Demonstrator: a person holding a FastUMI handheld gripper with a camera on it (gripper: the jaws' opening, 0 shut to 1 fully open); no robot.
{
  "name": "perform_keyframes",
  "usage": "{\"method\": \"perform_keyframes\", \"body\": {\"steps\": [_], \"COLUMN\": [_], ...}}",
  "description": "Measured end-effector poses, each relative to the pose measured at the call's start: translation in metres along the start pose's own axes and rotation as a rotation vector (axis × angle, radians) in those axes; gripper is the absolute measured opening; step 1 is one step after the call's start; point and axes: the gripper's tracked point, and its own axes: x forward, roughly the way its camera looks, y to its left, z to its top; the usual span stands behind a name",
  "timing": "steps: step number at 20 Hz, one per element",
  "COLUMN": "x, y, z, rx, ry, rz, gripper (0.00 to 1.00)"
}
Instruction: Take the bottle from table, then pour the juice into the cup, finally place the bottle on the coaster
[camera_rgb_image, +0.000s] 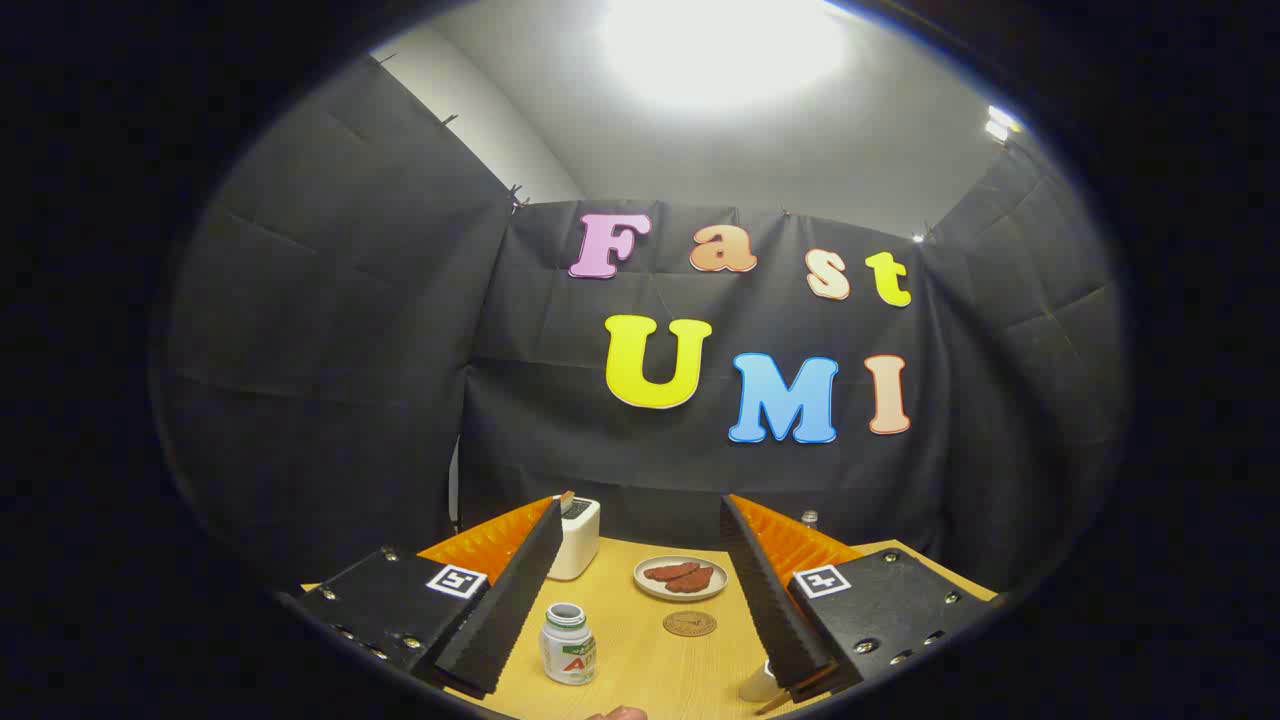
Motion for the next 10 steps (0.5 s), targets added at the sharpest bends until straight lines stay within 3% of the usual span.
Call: {"method": "perform_keyframes", "body": {"steps": [10], "x": [0.0030], "y": [0.0006], "z": [0.0083], "rx": [0.075], "ry": [-0.034], "rz": [-0.001], "gripper": [0.96]}}
